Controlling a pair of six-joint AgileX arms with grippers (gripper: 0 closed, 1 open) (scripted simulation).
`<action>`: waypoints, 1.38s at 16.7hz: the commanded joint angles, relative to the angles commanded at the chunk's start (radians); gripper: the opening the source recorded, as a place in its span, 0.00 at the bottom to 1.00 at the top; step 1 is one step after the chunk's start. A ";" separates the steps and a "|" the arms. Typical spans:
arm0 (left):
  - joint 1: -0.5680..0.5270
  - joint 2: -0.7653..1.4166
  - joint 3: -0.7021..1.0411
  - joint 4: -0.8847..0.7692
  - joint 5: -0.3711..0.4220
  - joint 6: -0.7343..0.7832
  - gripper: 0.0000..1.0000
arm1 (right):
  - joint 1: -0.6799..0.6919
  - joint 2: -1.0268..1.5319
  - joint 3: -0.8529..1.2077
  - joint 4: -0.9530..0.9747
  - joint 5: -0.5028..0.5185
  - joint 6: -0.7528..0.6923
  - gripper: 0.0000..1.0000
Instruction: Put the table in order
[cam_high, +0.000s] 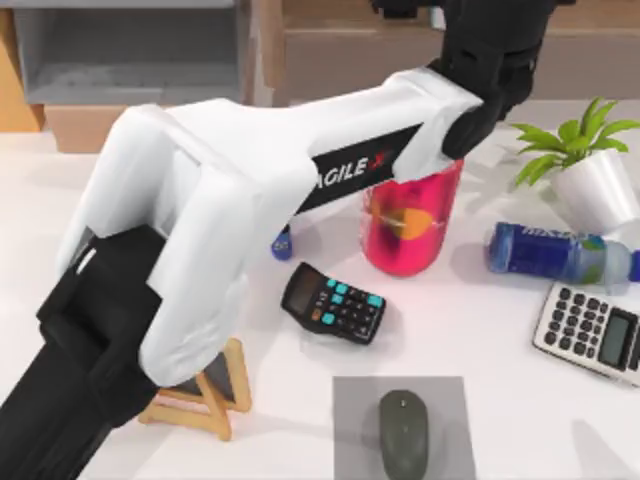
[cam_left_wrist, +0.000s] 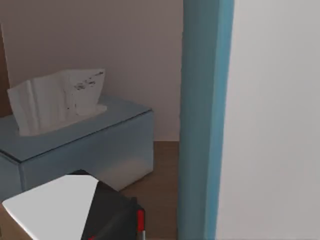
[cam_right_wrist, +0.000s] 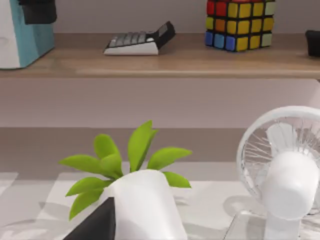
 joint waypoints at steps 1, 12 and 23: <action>0.000 0.000 0.000 0.000 0.000 0.000 0.62 | 0.000 0.000 0.000 0.000 0.000 0.000 1.00; 0.000 0.000 0.000 0.000 0.000 0.000 0.00 | 0.000 0.000 0.000 0.000 0.000 0.000 1.00; -0.025 -0.068 -0.086 0.030 -0.021 0.003 0.00 | 0.000 0.000 0.000 0.000 0.000 0.000 1.00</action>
